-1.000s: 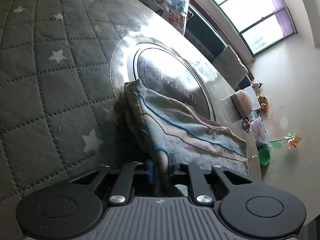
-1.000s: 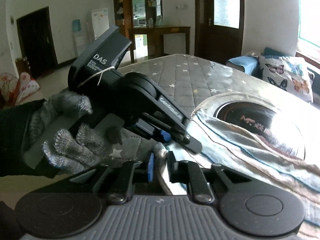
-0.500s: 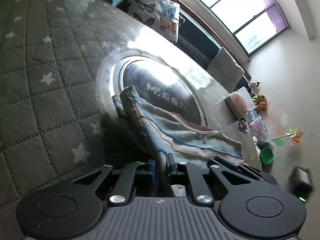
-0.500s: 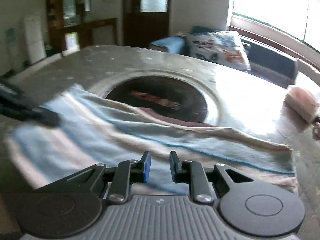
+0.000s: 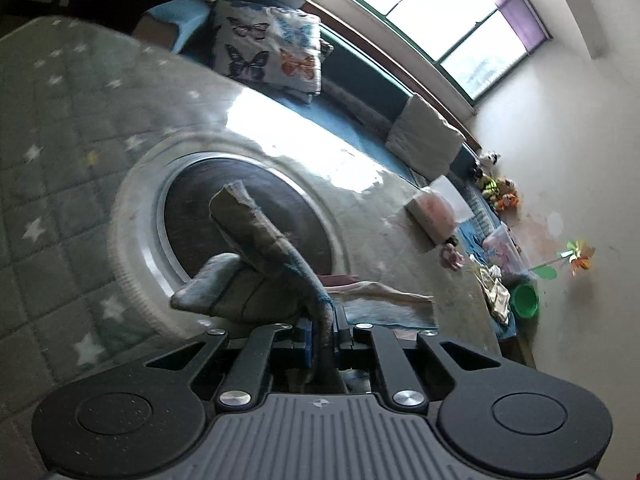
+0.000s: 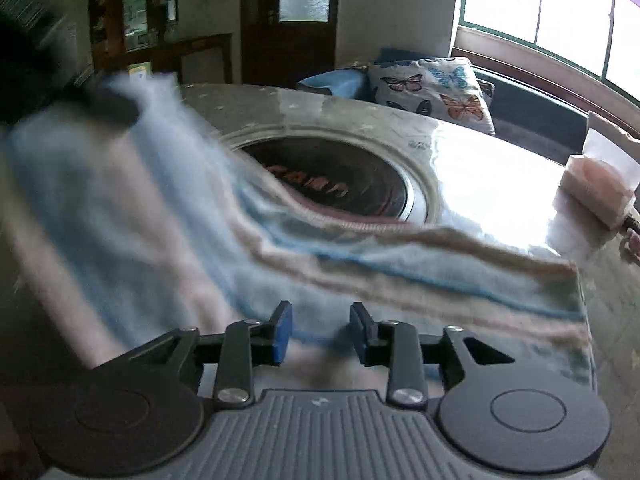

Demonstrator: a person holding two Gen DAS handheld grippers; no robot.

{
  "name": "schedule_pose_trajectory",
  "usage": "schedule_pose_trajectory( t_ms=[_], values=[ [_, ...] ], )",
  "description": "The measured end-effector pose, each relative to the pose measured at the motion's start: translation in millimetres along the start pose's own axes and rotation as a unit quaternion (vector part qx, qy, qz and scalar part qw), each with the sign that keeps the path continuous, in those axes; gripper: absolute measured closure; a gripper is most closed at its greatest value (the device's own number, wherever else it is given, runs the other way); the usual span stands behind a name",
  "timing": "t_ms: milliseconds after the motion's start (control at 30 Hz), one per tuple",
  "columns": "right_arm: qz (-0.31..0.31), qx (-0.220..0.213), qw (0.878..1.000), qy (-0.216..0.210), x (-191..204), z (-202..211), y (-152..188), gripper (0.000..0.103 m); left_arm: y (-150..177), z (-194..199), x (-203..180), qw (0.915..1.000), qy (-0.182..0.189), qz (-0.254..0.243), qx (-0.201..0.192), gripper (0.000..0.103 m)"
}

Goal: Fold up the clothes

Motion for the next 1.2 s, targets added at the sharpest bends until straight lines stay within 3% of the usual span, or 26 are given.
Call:
schedule_pose_trajectory(
  t_ms=[67,333,567,767,933,967,1033,1167,1200],
  values=[
    [0.005,0.000,1.000,-0.008,5,11,11,0.060,-3,-1,-20,0.9999,0.001,-0.013,0.000,0.093],
    [0.015,-0.013,1.000,-0.018,8,65,51,0.052,-2,-26,-107,0.9976,0.003,-0.068,0.015,0.094],
    [-0.050,-0.047,0.997,0.025,-30,112,76,0.047,19,-67,-173,0.9924,0.004,-0.114,0.044,0.095],
    [-0.118,-0.054,0.991,0.044,-64,125,98,0.047,47,-111,-199,0.9862,-0.004,-0.144,0.082,0.094],
    [-0.132,-0.058,0.989,0.044,-72,128,105,0.047,71,-136,-208,0.9793,-0.001,-0.173,0.106,0.092],
    [-0.133,-0.059,0.988,0.044,-72,129,105,0.047,74,-138,-208,0.9786,0.007,-0.173,0.111,0.091],
    [-0.136,-0.060,0.988,0.045,-71,132,106,0.046,78,-141,-207,0.9775,0.029,-0.173,0.117,0.076],
    [-0.146,-0.061,0.986,0.047,-74,139,108,0.046,74,-133,-204,0.9781,0.077,-0.157,0.113,0.065],
    [-0.150,-0.061,0.986,0.047,-75,141,108,0.046,72,-128,-201,0.9780,0.081,-0.159,0.108,0.055]
  ],
)
Point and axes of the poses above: each gripper's, at about its wrist camera, not at the fingertips, and z roughly against the way its jaws point, x to its left, y to its underside, the point moved 5 cm from there along -z, roughly the way its jaws point, and after that the axes turned 13 degrees about -y, right-handed, at the moved point
